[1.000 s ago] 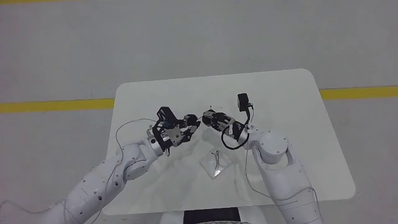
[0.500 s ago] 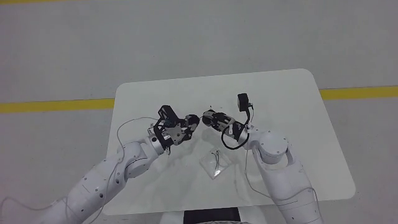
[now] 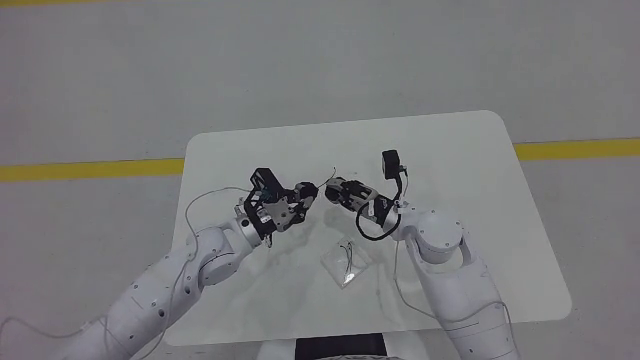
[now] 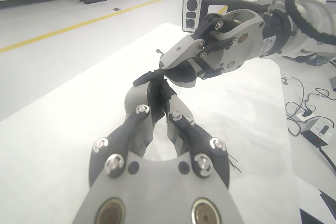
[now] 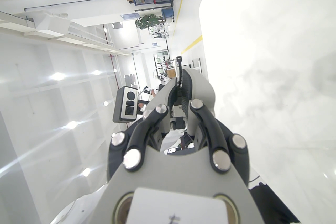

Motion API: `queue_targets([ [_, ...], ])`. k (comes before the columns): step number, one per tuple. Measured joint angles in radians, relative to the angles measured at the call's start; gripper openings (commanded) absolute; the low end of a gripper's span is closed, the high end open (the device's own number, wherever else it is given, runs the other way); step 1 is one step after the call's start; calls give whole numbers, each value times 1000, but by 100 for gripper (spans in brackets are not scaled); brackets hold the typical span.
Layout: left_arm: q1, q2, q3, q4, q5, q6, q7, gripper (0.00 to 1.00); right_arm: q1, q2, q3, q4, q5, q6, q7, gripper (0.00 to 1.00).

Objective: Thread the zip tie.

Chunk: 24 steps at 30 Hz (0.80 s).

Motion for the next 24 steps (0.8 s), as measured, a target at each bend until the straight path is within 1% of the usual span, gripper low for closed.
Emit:
queue_targets([
  [7, 36, 20, -34, -3, -5, 0, 9, 0, 0, 0, 0, 0, 0, 0, 0, 100],
  [11, 59, 33, -51, -6, -36, 0, 27, 0, 0, 0, 0, 0, 0, 0, 0, 100],
  [13, 64, 38, -60, -15, -16, 0, 42, 0, 0, 0, 0, 0, 0, 0, 0, 100],
  [15, 65, 39, -63, -19, -5, 0, 46, 0, 0, 0, 0, 0, 0, 0, 0, 100],
  [22, 64, 38, -62, -18, -7, 0, 45, 0, 0, 0, 0, 0, 0, 0, 0, 100],
  [24, 69, 36, -64, -15, -34, 0, 47, 0, 0, 0, 0, 0, 0, 0, 0, 100],
])
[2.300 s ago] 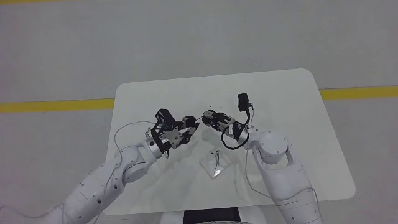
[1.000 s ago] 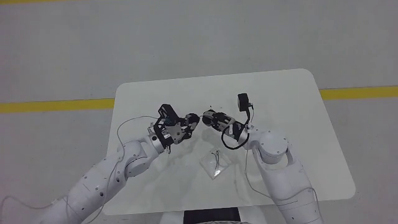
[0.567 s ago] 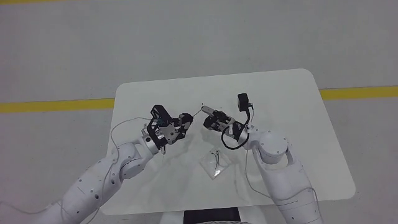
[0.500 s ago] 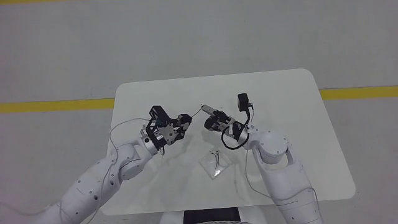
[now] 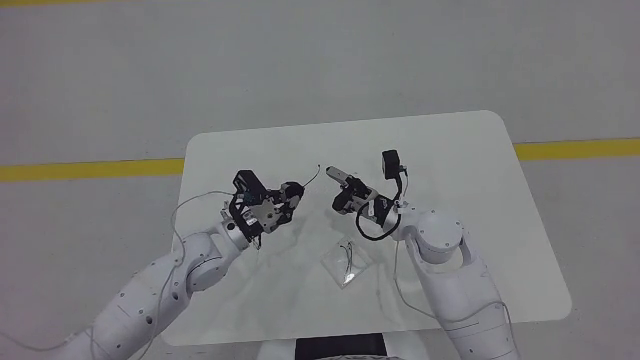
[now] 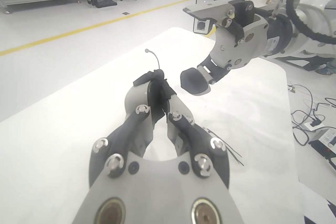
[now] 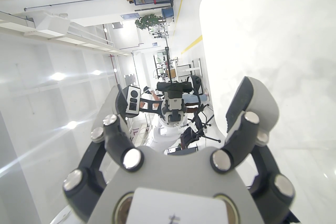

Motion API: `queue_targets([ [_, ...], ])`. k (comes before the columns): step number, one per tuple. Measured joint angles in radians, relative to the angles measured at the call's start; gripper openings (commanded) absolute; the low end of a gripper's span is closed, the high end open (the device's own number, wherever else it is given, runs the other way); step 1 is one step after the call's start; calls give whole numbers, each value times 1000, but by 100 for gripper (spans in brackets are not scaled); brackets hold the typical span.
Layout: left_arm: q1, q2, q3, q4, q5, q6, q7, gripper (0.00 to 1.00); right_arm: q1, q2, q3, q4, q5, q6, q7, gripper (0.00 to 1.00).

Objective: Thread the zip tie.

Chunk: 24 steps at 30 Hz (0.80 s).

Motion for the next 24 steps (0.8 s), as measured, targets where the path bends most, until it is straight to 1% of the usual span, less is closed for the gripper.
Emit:
queue_targets([
  [1, 3, -1, 0, 2, -34, 0, 0, 0, 0, 0, 0, 0, 0, 0, 0, 100],
  [3, 5, -1, 4, 2, -138, 0, -12, 0, 0, 0, 0, 0, 0, 0, 0, 100],
  [4, 4, 0, 10, -2, -182, 0, -23, 0, 0, 0, 0, 0, 0, 0, 0, 100],
  [6, 1, 6, 27, -19, -298, 0, -36, 0, 0, 0, 0, 0, 0, 0, 0, 100],
  [10, -18, 27, 65, -57, -500, 0, -86, 0, 0, 0, 0, 0, 0, 0, 0, 100],
  [12, -32, 43, 83, -79, -591, 0, -133, 0, 0, 0, 0, 0, 0, 0, 0, 100],
  [15, -48, 66, 99, -98, -693, 0, -207, 0, 0, 0, 0, 0, 0, 0, 0, 100],
  [18, -57, 85, 99, -90, -770, 0, -276, 0, 0, 0, 0, 0, 0, 0, 0, 100],
  [20, -61, 93, 98, -90, -808, 0, -312, 0, 0, 0, 0, 0, 0, 0, 0, 100],
  [24, -62, 100, 87, -99, -880, 0, -362, 0, 0, 0, 0, 0, 0, 0, 0, 100],
])
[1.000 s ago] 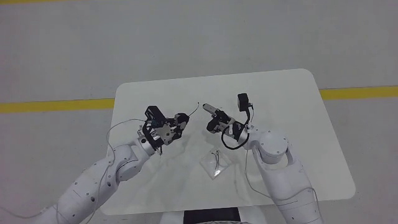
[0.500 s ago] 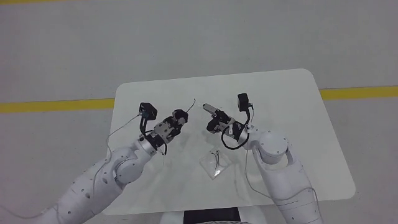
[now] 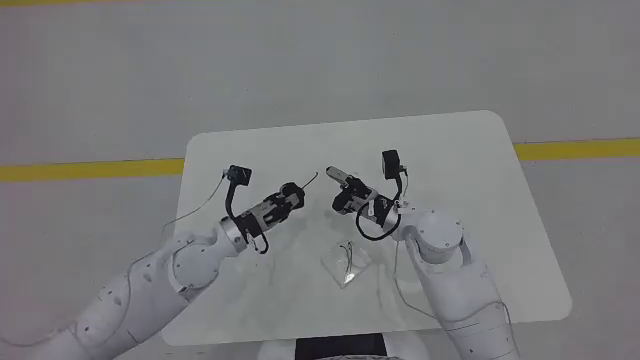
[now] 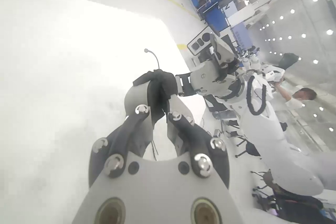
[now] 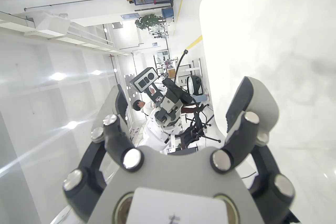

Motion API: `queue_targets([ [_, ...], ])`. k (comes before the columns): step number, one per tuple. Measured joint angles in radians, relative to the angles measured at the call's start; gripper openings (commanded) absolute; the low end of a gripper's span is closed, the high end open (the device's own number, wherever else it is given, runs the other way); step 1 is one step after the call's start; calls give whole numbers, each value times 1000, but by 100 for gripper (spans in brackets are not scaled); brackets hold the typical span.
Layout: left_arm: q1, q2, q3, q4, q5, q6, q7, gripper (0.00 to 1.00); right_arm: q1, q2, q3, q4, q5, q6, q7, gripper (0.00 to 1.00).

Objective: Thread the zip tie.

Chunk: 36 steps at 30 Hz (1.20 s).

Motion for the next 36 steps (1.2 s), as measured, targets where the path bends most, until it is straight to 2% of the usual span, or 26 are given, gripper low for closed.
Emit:
queue_targets([
  [4, 6, -3, -33, 1, -75, 0, -36, 0, 0, 0, 0, 0, 0, 0, 0, 100],
  [8, 15, -12, -69, -15, -119, 0, -110, 0, 0, 0, 0, 0, 0, 0, 0, 100],
  [17, 15, -13, -70, -15, -113, 0, -111, 0, 0, 0, 0, 0, 0, 0, 0, 100],
  [19, 17, -15, -71, -5, -133, 2, -115, 0, 0, 0, 0, 0, 0, 0, 0, 100],
  [21, 13, -17, -77, 23, -187, 1, -166, 0, 0, 0, 0, 0, 0, 0, 0, 100],
  [24, 2, -15, -98, 52, -258, 0, -303, 0, 0, 0, 0, 0, 0, 0, 0, 100],
  [26, 5, -12, -123, 63, -300, 0, -392, 0, 0, 0, 0, 0, 0, 0, 0, 100],
  [29, 23, -11, -171, 68, -360, 0, -511, 0, 0, 0, 0, 0, 0, 0, 0, 100],
  [31, 38, -13, -204, 75, -396, 0, -566, 0, 0, 0, 0, 0, 0, 0, 0, 100],
  [36, 82, -34, -299, 79, -512, 0, -723, 0, 0, 0, 0, 0, 0, 0, 0, 100],
])
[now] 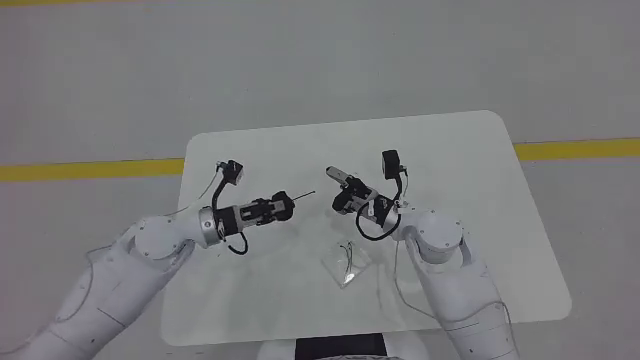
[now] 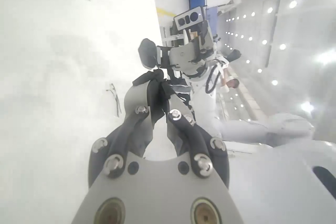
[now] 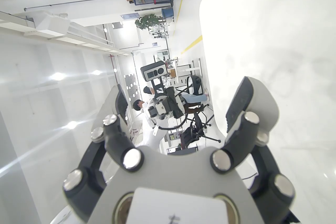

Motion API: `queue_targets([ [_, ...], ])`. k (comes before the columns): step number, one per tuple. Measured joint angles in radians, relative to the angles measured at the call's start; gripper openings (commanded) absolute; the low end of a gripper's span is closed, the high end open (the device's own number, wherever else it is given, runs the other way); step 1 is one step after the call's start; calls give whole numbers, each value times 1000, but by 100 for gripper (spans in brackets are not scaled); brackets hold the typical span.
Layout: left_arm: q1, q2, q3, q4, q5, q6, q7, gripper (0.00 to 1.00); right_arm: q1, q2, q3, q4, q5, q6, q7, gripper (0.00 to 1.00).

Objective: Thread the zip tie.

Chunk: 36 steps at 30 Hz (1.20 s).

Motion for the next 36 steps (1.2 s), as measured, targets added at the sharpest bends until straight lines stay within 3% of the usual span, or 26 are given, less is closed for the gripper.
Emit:
queue_targets([
  [6, 46, -47, -112, 34, -113, 0, -164, 0, 0, 0, 0, 0, 0, 0, 0, 100],
  [14, 87, -120, -226, 46, -138, 0, -343, 0, 0, 0, 0, 0, 0, 0, 0, 100],
  [25, 118, -214, -323, 61, -135, 0, -466, 0, 0, 0, 0, 0, 0, 0, 0, 100],
  [30, 119, -217, -325, 62, -132, 0, -467, 0, -5, 2, -11, -5, 43, -37, 12, 100],
  [36, 119, -217, -325, 62, -133, 0, -467, 0, 6, 15, -12, 16, 144, -126, 139, 100],
])
